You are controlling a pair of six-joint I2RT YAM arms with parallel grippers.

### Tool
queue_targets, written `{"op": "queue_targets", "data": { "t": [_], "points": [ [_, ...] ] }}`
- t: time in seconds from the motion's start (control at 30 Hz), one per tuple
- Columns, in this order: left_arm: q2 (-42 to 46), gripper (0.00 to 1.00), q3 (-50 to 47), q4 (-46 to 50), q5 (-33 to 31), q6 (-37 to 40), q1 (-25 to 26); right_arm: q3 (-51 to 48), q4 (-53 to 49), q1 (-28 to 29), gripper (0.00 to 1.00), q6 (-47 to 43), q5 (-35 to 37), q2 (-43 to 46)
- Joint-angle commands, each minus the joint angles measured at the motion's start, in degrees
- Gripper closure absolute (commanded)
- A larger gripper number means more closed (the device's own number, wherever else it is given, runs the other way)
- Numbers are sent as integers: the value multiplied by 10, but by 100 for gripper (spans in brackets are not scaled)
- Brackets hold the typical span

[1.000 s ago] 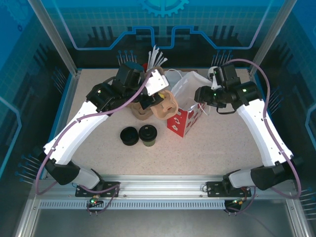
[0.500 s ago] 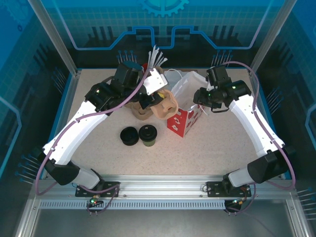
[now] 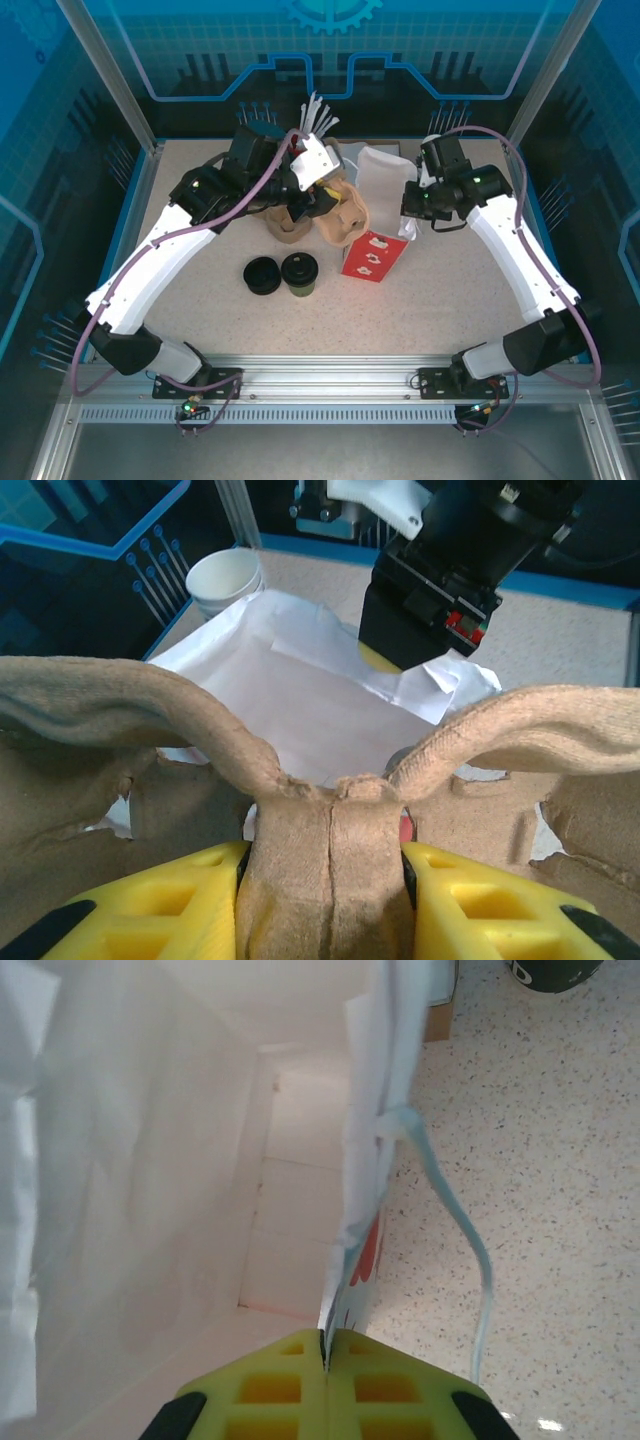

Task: Pack the takeout coffee

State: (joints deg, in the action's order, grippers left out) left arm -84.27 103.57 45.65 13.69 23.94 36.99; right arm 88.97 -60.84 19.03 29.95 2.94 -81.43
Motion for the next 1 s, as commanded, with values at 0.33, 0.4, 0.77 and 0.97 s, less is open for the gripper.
{"op": "queue_targets", "data": {
  "t": [0.33,0.4,0.77,0.97],
  "points": [
    [-32,60,68,-24,86,-42,23,32,-53,5,100,-60,-54,43],
    [-38,60,71,-23,92,-43,25,31,-55,9,100,-63,-53,45],
    [-79,60,73,-4,137,-56,28,20,-49,29,100,-77,-66,61],
    [-97,61,70,-1,165,-64,29,17,-50,33,100,-78,-70,68]
  ]
}}
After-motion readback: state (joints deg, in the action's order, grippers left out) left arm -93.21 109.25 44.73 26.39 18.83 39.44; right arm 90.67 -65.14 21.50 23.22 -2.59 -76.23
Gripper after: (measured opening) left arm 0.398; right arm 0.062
